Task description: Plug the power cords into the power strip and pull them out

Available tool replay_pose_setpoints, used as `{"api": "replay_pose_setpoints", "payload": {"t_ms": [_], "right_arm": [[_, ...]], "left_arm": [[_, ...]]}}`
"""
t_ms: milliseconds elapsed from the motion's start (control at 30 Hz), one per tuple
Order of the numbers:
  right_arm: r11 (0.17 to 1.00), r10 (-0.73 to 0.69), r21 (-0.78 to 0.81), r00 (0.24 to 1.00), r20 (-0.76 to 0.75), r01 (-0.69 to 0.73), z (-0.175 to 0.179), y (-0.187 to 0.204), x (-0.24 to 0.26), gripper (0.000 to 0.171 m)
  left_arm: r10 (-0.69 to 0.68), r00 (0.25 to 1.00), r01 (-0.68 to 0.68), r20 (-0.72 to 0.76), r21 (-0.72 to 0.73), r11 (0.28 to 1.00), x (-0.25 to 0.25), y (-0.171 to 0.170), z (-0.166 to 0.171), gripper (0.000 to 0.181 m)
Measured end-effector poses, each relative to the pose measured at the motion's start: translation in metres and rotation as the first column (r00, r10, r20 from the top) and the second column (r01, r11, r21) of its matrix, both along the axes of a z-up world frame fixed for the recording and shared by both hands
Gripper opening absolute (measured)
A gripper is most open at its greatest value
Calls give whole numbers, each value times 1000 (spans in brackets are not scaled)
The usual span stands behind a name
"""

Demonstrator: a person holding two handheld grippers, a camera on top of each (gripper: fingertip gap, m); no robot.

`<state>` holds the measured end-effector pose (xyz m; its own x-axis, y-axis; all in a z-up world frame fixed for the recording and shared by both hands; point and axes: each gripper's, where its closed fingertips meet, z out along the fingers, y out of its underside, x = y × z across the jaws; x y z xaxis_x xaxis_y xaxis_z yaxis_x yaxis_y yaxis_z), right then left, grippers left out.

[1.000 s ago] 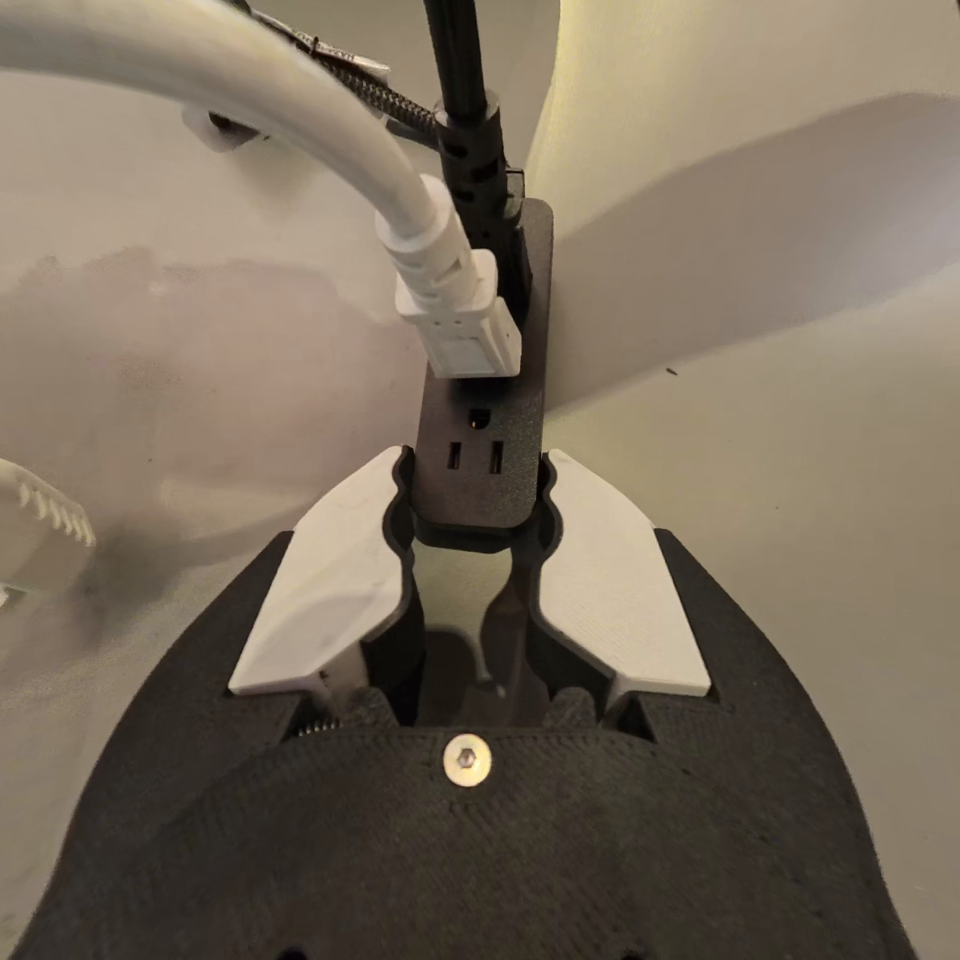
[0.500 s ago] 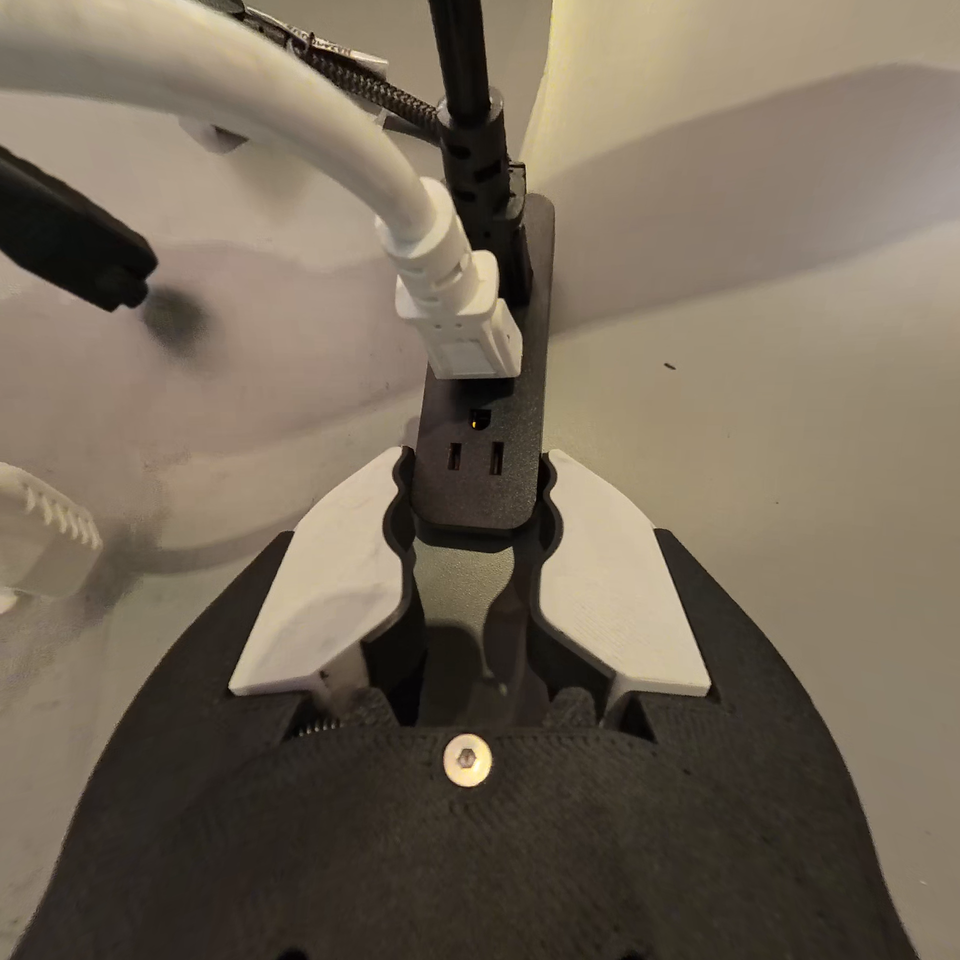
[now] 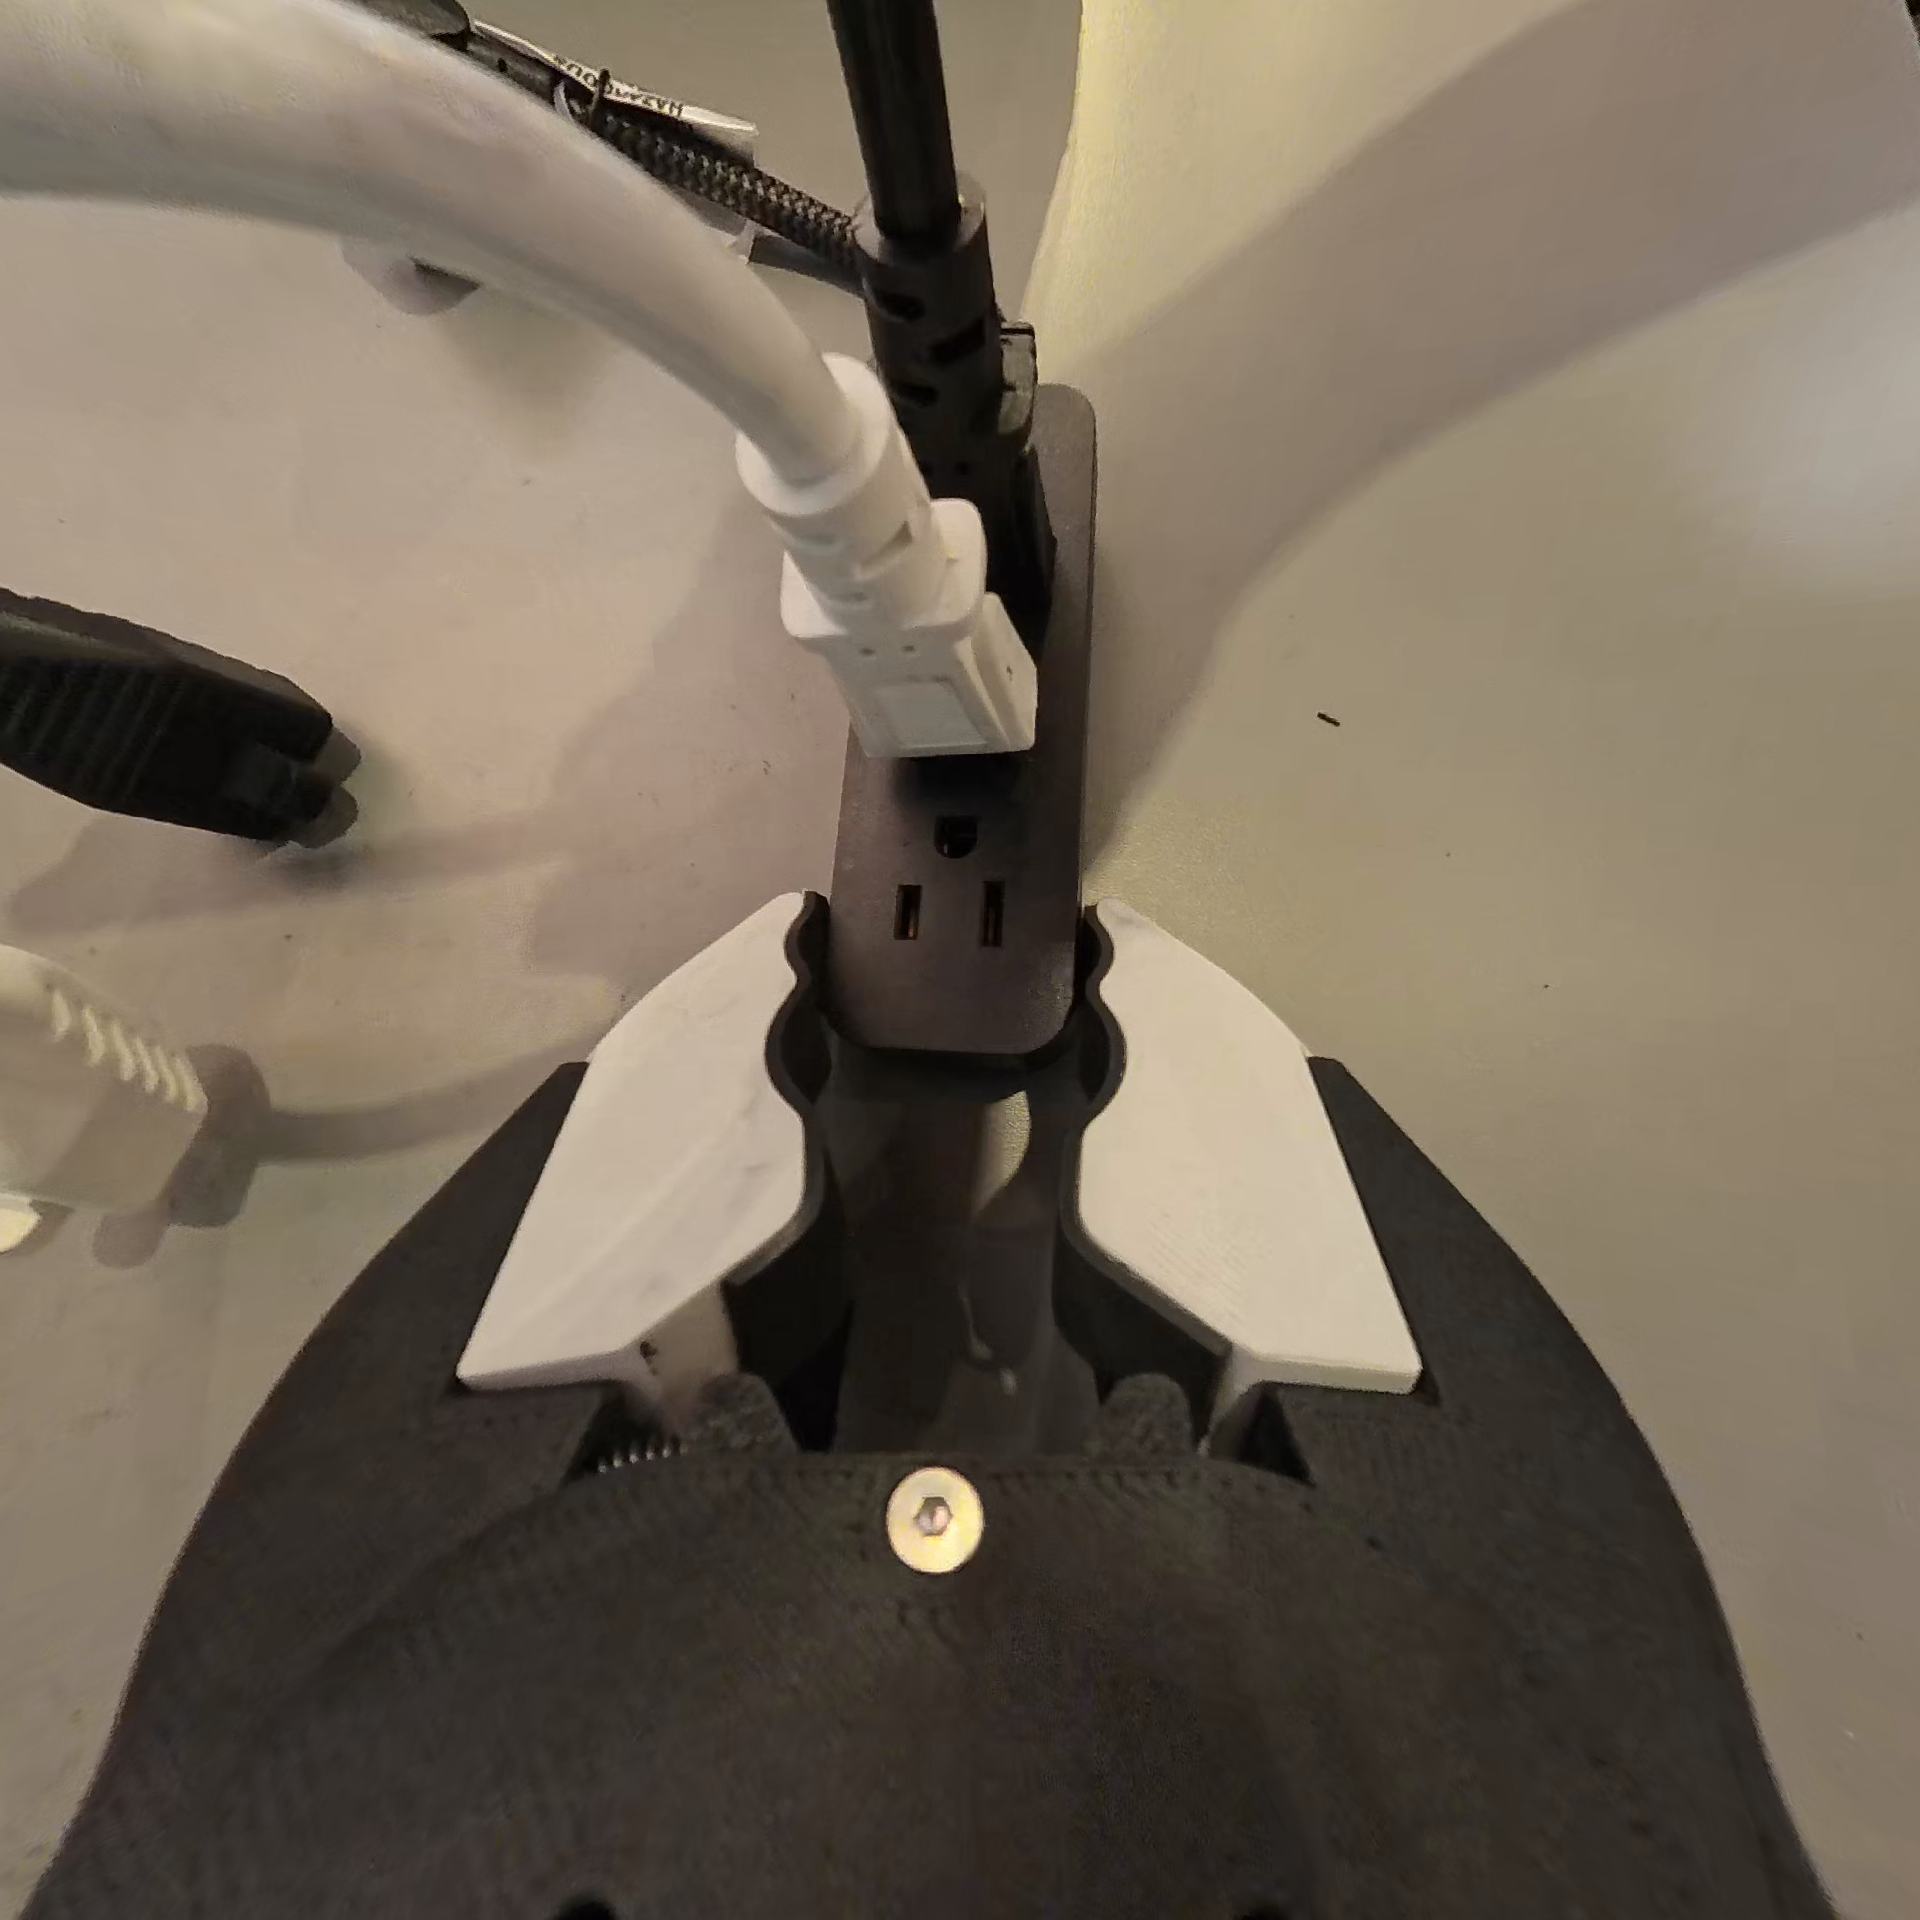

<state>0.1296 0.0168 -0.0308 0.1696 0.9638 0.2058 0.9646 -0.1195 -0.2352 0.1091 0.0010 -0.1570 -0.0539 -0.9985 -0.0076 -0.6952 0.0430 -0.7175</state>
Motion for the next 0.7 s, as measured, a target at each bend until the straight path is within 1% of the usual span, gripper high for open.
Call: {"api": "replay_pose_setpoints", "payload": {"t_ms": [67,133,200,267,367,433,467,500,533,633,700], "right_arm": [[999,4,-37,999,42,-2,-18,-6,3,35],[998,20,-58,998,57,-17,-28,-11,-4,35],[998,29,-64,992,124,-21,-35,-12,-6,34],[999,-1,-53,980,200,12,-38,-7,-4,29],[994,-81,-52,966,245,96,-36,0,-5,22],[993,-101,-35,961,257,114,-27,4,-7,30],[996,-87,5,961,263,89,-20,10,-8,33],[998,-64,37,962,264,56,-15,16,-10,39],[999,-49,34,965,257,42,-12,20,-13,41],[985,-53,-149,968,243,92,-19,12,-20,45],[975,-58,-186,946,318,123,-24,17,-10,41]], "left_arm": [[-1,1000,1,1,-4,1000,0,0,0,44],[0,1000,0,1,-7,1000,0,0,1,44],[1,1000,-1,2,-2,1000,0,0,1,44],[2,1000,-2,1,-5,1000,0,0,1,45],[1,1000,-1,0,-2,1000,-1,0,1,44],[0,1000,0,1,4,1000,-1,0,1,44],[0,1000,0,0,4,1000,-1,0,1,44],[0,1000,0,1,4,1000,-1,0,1,44],[0,1000,0,0,4,1000,-1,0,1,44],[0,1000,0,1,4,1000,-1,0,1,45],[-2,1000,2,-1,3,1000,-1,-1,1,45]]}}
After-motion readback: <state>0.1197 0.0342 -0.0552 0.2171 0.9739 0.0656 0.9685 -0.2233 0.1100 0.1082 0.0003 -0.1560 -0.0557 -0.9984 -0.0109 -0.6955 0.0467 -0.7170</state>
